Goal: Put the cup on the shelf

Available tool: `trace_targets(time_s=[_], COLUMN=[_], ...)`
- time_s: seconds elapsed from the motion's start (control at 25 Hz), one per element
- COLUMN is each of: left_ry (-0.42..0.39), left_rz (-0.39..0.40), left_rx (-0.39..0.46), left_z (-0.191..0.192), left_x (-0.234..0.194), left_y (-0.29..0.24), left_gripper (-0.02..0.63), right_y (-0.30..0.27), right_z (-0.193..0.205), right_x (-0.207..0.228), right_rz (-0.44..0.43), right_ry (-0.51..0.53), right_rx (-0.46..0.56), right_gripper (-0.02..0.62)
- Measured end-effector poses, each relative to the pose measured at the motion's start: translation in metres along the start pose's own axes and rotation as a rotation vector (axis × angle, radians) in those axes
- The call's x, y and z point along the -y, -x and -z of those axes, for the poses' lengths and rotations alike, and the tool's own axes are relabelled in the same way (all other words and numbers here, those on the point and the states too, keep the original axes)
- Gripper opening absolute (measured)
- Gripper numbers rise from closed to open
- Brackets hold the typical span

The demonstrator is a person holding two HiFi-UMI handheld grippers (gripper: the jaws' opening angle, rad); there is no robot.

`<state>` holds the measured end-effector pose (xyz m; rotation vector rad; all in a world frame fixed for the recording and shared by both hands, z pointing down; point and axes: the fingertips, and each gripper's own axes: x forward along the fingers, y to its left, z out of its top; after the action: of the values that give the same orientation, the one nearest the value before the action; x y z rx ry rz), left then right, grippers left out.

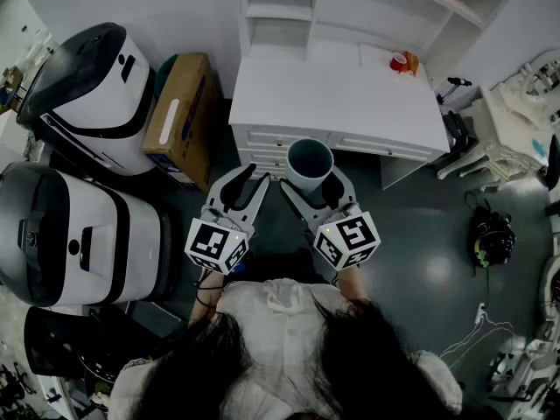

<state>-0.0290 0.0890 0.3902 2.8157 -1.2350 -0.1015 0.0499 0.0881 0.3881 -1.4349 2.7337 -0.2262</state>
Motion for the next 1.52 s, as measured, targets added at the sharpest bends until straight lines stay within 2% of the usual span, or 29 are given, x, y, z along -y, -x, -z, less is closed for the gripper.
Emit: trace_targets(time_s=[0.36,0.96,1.32,1.52], left_ry=[0.002,0.014,0.017,0.005], left_rz=[-0.002,0.005,0.014,-0.001], left_rx=[-0.010,-0.029,-0.043,-0.054], left_z=[0.002,0.010,0.015,0.019], left_x=[-0.004,-0.018,-0.026,-0.038], left_y=[0.008,0.019,-0.004,-0.033], left_gripper=[0.129,0.128,0.128,0.129], right_y=[0.001,-0.007,-0.022,-0.044], right_z=[-0.005,0.006,0.010,0.010], right_x=[-0.006,-0.010,0.007,0.033], right_rz=[0.000,0.031,0.022,-0.002], right_ry=[-0.031,-0.052,-0.060,-0.067], right_rx=[0.041,0.028,0.016,0.014], right_gripper=[0.354,0.354,0.354,0.354])
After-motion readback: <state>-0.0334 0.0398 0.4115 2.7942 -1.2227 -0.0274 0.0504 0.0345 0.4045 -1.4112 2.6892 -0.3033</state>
